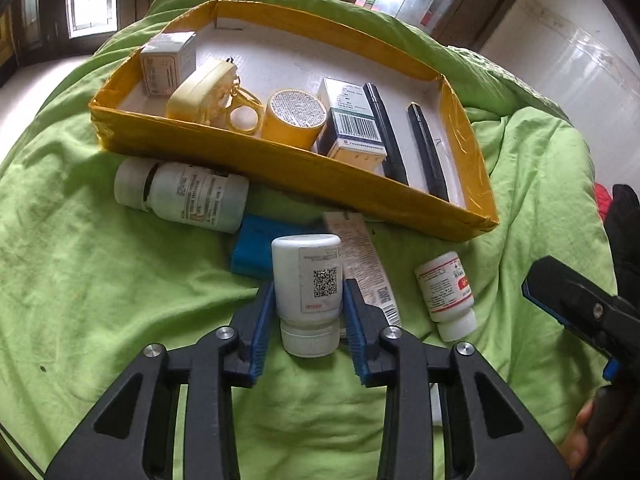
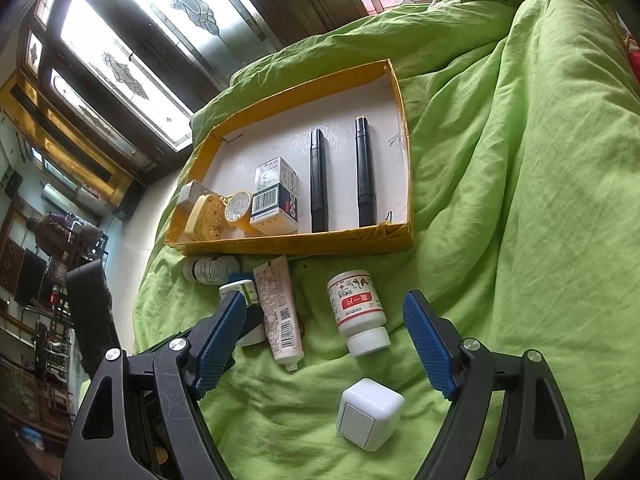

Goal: Organize rigid objects
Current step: 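Grasp white QR-label pill bottle with left tool while right grasps red-label pill bottle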

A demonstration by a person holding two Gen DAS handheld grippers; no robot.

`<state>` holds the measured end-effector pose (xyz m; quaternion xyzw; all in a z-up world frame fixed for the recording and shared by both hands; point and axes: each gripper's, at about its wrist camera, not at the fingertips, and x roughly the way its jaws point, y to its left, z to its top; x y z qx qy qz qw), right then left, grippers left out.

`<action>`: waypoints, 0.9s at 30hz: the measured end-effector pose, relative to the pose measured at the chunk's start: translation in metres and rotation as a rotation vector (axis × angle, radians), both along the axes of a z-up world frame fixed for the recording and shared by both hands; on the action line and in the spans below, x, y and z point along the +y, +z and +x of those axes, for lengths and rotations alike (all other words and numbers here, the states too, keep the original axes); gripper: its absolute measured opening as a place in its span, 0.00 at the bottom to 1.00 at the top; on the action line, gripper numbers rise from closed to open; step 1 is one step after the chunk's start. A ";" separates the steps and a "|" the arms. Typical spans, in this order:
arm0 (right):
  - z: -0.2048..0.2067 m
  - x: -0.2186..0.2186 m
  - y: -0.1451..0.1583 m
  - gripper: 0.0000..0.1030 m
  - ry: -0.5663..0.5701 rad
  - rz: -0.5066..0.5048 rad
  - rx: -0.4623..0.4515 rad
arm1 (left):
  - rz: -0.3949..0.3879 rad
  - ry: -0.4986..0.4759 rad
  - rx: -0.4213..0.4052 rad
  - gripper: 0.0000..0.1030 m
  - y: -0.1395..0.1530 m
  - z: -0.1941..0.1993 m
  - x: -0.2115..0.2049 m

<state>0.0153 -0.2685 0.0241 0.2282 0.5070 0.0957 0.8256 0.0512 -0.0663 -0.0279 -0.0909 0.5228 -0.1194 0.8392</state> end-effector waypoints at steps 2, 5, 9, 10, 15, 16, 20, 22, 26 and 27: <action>0.001 -0.001 -0.002 0.73 -0.001 0.001 0.008 | 0.007 -0.019 -0.003 0.30 0.004 -0.003 0.002; 0.002 -0.005 -0.005 0.64 -0.009 0.021 0.018 | 0.005 -0.047 -0.008 0.30 0.013 -0.009 0.013; 0.002 -0.007 -0.008 0.54 -0.012 0.006 0.025 | 0.028 -0.065 -0.012 0.30 0.019 -0.010 0.029; 0.003 -0.005 -0.010 0.53 -0.007 -0.001 0.035 | 0.028 -0.062 -0.010 0.30 0.018 -0.010 0.033; 0.007 0.006 -0.027 0.48 0.026 -0.041 0.092 | 0.040 -0.037 0.025 0.30 -0.008 -0.012 0.040; 0.008 0.007 -0.030 0.48 0.030 -0.050 0.101 | 0.037 -0.034 0.021 0.30 -0.009 -0.012 0.040; 0.010 0.011 -0.042 0.47 0.037 -0.079 0.138 | 0.041 -0.041 0.011 0.30 -0.009 -0.013 0.040; 0.012 0.012 -0.049 0.43 0.041 -0.096 0.159 | 0.035 -0.038 0.018 0.30 -0.011 -0.011 0.040; 0.015 0.013 -0.061 0.33 0.041 -0.104 0.189 | 0.035 -0.038 0.024 0.30 -0.014 -0.010 0.040; 0.014 0.013 -0.060 0.32 0.042 -0.109 0.184 | 0.036 -0.039 0.023 0.30 -0.014 -0.010 0.040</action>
